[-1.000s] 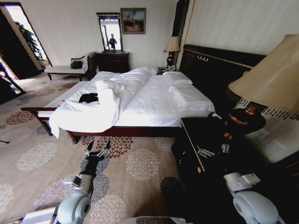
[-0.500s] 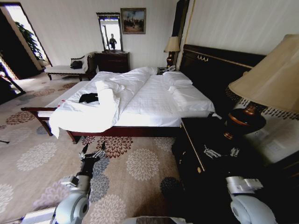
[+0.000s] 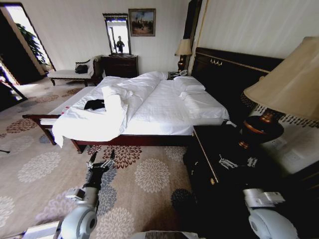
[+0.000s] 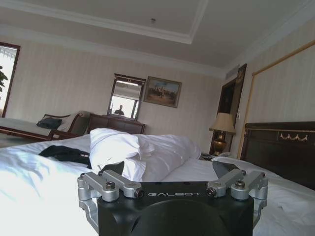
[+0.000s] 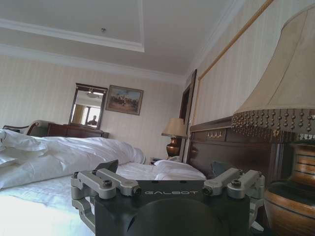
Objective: Fold the clothes on the bed.
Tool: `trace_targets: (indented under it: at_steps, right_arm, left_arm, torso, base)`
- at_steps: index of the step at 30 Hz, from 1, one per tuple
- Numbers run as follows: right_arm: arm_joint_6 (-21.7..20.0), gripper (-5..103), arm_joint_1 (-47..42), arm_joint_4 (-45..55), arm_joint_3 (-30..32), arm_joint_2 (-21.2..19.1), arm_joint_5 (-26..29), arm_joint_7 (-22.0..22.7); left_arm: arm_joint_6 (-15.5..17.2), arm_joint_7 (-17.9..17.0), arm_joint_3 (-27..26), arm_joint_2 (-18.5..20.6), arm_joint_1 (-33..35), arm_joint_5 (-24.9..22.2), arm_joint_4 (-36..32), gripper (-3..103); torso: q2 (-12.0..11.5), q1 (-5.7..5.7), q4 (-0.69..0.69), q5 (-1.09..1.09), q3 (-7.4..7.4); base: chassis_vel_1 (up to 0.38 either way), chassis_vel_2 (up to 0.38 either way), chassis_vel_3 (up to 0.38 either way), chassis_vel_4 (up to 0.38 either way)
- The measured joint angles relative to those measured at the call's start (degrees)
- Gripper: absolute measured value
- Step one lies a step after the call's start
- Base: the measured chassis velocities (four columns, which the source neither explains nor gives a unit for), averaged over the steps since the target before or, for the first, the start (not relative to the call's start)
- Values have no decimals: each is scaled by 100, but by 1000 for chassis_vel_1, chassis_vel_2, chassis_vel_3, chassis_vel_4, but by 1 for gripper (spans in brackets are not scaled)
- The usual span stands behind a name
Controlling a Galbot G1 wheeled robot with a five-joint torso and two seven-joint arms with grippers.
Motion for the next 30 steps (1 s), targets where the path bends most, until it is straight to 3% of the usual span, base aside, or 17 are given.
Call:
trace_targets:
  at_steps: [30]
  right_arm:
    - [38, 100, 28, -109, -51, -70, -23, -93]
  left_arm:
    - [-26, 18, 83, -129, 35, 118, -55, 100]
  torso:
    - [0, 0, -1, 0, 0]
  base:
    - [0, 0, 0, 0]
